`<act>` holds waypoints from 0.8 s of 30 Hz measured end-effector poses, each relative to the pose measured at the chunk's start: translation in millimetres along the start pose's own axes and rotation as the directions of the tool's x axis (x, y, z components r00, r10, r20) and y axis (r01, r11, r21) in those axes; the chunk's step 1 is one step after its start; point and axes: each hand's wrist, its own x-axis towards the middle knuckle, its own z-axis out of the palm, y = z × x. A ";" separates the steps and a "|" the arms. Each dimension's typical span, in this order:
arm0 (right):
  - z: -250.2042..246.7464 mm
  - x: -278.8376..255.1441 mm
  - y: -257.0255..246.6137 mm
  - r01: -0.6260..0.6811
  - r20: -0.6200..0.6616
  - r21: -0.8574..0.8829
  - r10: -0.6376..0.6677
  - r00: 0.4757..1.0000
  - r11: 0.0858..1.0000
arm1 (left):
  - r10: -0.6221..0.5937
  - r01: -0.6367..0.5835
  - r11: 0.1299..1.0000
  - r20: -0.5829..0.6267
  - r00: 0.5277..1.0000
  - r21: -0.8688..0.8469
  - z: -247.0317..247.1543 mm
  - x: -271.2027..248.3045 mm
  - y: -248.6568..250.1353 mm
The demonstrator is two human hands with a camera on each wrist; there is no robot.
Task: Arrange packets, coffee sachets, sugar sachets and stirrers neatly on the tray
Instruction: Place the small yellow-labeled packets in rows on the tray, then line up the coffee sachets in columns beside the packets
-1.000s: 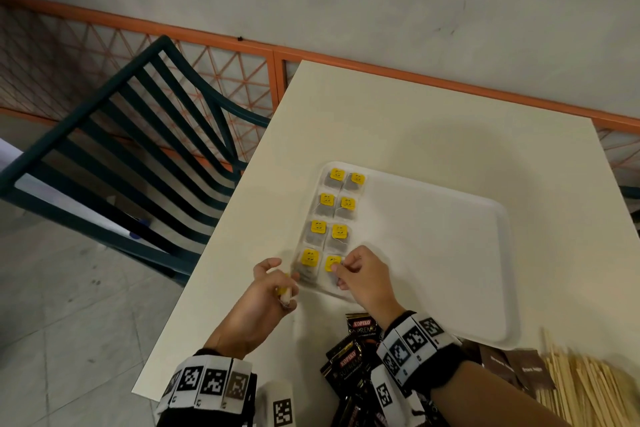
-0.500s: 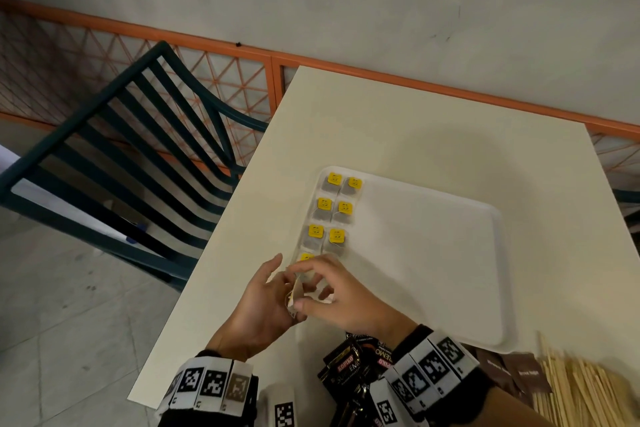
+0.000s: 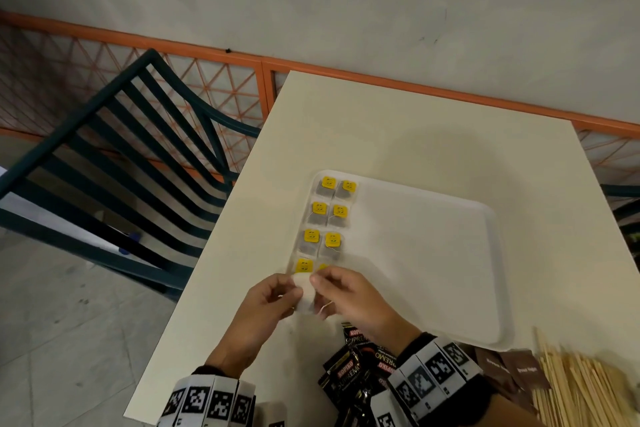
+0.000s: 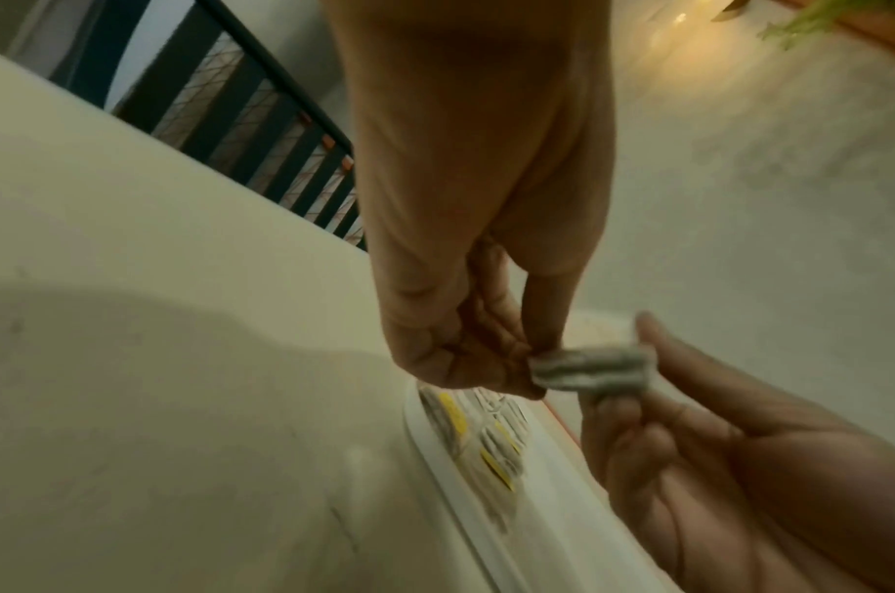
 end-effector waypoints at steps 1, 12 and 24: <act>1.4 -2.4 -1.3 -0.022 0.053 0.102 0.016 0.998 0.995 | 0.002 -0.003 1.000 -0.012 1.000 -0.018 1.4 0.6 -0.5; 2.9 9.4 12.8 0.015 -0.093 -0.240 -0.038 0.995 0.971 | 0.002 -0.001 0.999 0.022 1.000 -0.055 2.0 7.1 1.2; -0.4 31.5 30.5 -0.058 -0.390 -0.312 -0.072 0.918 0.948 | 0.025 -0.012 0.910 -0.025 0.999 0.415 -34.7 -6.8 -22.6</act>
